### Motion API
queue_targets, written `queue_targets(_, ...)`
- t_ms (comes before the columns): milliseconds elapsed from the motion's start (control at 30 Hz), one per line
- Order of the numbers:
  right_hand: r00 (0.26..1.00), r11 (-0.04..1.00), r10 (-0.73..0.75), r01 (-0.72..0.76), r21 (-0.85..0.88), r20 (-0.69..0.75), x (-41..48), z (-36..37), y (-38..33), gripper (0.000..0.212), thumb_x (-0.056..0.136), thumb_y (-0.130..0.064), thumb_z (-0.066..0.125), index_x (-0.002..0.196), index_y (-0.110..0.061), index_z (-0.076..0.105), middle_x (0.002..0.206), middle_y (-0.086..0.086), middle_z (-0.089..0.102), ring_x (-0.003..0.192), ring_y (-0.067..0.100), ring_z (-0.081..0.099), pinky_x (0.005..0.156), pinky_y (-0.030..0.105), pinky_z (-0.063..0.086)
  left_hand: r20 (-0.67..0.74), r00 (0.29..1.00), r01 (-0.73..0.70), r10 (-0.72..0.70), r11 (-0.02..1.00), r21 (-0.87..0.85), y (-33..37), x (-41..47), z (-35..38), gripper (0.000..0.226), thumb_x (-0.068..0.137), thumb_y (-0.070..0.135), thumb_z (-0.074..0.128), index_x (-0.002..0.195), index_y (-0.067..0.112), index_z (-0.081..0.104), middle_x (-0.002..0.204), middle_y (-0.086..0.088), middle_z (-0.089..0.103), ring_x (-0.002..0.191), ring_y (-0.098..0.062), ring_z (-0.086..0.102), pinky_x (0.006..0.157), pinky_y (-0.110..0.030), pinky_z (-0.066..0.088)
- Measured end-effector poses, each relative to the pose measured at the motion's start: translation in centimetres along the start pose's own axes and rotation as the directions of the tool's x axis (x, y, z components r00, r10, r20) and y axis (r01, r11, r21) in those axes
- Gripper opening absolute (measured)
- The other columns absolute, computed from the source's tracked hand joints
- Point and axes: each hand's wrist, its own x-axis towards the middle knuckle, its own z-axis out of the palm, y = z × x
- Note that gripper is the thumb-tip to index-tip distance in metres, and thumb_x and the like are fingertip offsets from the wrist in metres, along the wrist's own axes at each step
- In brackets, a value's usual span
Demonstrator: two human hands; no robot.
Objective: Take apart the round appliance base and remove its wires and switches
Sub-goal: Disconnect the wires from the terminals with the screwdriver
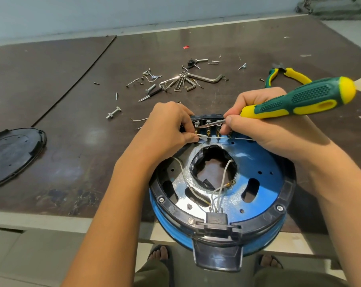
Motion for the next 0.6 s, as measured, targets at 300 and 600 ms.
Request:
queue_targets(300,0.996,0.996,0.089,-0.089,0.011,-0.027,-0.2,0.34,-0.14,0.014,0.086,-0.014,0.068,0.072,-0.014,0.07,0.08,-0.003,0.079,0.08,0.014,0.072,0.077,0.036,0.057,0.007,1.0,0.0,0.0,1.0,-0.015,0.04,0.03,-0.05,0.008,0.079,0.022,0.083,0.074,0.02,0.077,0.108,0.013,0.061,0.104,-0.015,0.061,0.09,-0.031,0.047)
queue_targets(600,0.993,0.988,0.12,-0.118,0.103,-0.014,-0.18,0.17,-0.24,0.01,0.092,-0.01,0.065,0.084,-0.003,0.067,0.079,0.001,0.08,0.076,0.005,0.073,0.066,0.016,0.053,-0.005,1.0,-0.018,0.018,1.0,-0.007,-0.15,-0.01,0.12,0.006,0.079,0.02,0.082,0.075,0.017,0.079,0.118,0.003,0.066,0.104,-0.011,0.06,0.091,-0.035,0.047)
